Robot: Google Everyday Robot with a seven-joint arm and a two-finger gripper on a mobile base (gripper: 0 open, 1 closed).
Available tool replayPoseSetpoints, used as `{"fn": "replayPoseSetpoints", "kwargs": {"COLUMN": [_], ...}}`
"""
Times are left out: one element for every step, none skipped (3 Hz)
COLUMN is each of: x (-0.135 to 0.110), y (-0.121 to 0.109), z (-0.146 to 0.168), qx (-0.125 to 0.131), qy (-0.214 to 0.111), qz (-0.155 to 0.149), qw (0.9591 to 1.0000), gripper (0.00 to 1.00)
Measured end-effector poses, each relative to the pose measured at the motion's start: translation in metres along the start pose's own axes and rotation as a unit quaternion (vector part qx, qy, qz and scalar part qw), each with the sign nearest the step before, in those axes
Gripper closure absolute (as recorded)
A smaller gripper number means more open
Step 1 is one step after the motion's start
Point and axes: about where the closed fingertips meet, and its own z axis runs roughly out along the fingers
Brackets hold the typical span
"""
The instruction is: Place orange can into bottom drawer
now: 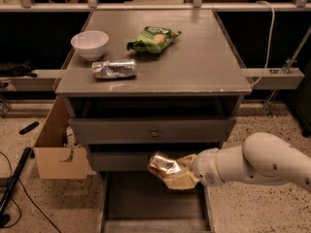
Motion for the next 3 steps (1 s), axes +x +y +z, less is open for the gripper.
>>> {"fn": "replayPoseSetpoints", "kwargs": {"x": [0.035,0.035,0.036], "y": [-0.01,-0.01,-0.004], "z": [0.017,0.017,0.028], "qx": [-0.007,-0.007,-0.014], "qy": [0.014,0.014,0.02], "qz": [-0.007,-0.007,-0.014], "qw": [0.9998,0.9998,0.9996], "gripper": [1.0,1.0,1.0]}}
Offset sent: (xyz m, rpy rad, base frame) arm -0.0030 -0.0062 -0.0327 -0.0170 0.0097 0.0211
